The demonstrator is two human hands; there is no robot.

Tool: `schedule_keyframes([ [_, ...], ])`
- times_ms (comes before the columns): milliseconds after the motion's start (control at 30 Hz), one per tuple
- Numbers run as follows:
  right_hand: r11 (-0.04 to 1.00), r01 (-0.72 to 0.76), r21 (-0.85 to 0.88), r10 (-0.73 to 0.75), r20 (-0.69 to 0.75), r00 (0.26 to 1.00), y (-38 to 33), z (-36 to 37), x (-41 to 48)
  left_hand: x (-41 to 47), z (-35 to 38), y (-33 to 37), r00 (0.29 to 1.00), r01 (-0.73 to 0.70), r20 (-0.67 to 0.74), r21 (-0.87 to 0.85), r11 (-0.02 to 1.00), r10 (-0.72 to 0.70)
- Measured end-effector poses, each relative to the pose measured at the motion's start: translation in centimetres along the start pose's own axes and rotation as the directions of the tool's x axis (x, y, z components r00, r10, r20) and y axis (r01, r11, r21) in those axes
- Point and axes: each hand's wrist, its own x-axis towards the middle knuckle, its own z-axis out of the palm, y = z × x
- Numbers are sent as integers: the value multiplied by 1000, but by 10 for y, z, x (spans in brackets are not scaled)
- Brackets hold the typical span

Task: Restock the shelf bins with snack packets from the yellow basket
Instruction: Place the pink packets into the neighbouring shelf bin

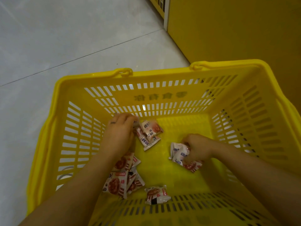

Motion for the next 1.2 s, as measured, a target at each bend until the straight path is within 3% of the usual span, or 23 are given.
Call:
schedule_keyframes([
  [100, 970, 110, 215, -77, -158, 985, -17, -10, 10, 1, -2, -6, 970, 241, 69, -97, 966, -235],
  [200, 967, 156, 203, -104, -244, 964, -47, -15, 29, 0, 0, -8, 949, 315, 60, -151, 937, -310],
  [367, 962, 125, 244, -76, -200, 977, -72, -14, 49, -3, 5, -18, 821, 565, 147, -350, 747, -552],
  [567, 970, 84, 228, -51, -148, 988, -77, -5, 51, 0, 13, -23, 777, 617, 281, -515, 594, -563],
  [767, 927, 90, 365, -72, -63, 995, -79, 6, 53, 3, 19, -33, 774, 619, 377, -619, 484, -508],
  [867, 924, 124, 360, -117, -43, 992, -84, 16, 54, 5, 19, -39, 784, 619, 428, -599, 508, -450],
  [967, 934, 144, 328, -138, -43, 990, -90, 21, 55, 6, 17, -40, 789, 603, 490, -503, 619, -370],
  [1100, 951, 135, 280, -129, -39, 991, -90, 27, 53, 11, 9, -37, 750, 500, 585, -194, 844, -310],
  [1200, 919, 156, 361, -137, -77, 988, -93, 32, 50, 19, 4, -36, 750, 437, 588, -96, 894, -303],
])
